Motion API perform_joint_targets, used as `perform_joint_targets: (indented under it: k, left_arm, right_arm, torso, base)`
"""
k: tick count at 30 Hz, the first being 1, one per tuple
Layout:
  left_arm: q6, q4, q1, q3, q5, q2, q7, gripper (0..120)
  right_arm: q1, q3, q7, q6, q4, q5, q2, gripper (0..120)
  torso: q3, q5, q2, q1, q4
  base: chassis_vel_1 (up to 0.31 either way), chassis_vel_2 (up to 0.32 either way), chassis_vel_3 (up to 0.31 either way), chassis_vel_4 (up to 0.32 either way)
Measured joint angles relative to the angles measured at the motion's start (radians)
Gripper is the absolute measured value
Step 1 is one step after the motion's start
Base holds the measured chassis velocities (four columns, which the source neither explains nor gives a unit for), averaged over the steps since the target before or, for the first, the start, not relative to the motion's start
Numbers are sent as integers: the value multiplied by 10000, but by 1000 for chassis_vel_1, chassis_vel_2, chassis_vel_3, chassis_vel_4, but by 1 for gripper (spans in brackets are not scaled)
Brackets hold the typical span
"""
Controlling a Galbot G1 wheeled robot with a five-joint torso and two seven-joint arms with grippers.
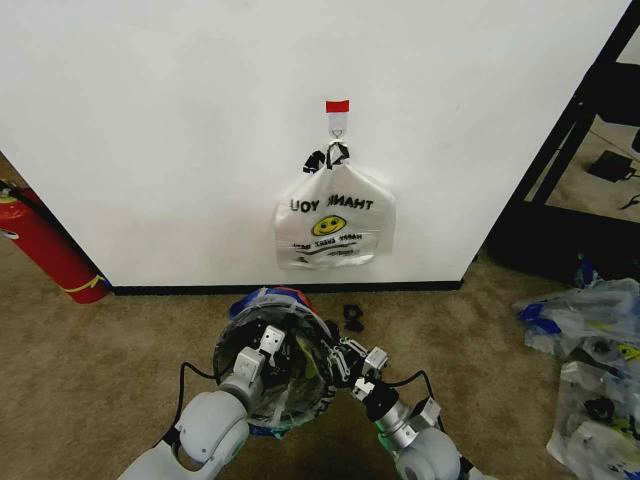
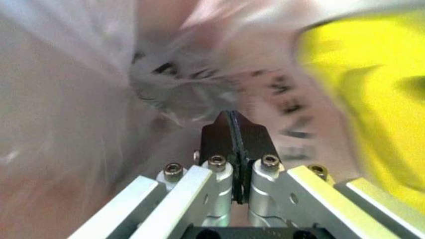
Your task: Pick up the garbage bag from the wall and place it over the trash bin.
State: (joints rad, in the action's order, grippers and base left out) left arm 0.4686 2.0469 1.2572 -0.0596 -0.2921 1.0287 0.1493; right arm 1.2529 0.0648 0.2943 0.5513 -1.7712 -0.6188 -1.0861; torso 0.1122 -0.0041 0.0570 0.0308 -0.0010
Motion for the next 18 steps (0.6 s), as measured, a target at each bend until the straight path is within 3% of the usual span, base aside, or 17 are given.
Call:
perform_joint_targets:
  k: [6,12,14,18]
  left_arm:
    - [-399,665,390,-111,496,-145,-350,0]
    - [-970,2177,1227,-617,549,-416,-341,0]
    - [-1237,2811,1608,-821,675,-469,-137,0]
    - [-1385,3636,2601,-2353,1615,-1010,816,18]
  right_arm:
    - [-97,-88,-218,15,214,-43,-103,1]
    - [-339,-379,-1213,-688,546,-994,-106,1]
    - [-425,-458,-2122,-1394,488,-1977,-84,1]
    - [-450,-850,-4245,-3095,-336,-4403,30,1]
  torso:
    - [0,0,0,0,0]
    - [0,1,0,0,0]
    - [0,3,0,0,1]
    - [0,1,0,0,0]
  base:
    - [0,0,0,0]
    - [0,0,0,0]
    - [0,0,0,0]
    - [0,0,0,0]
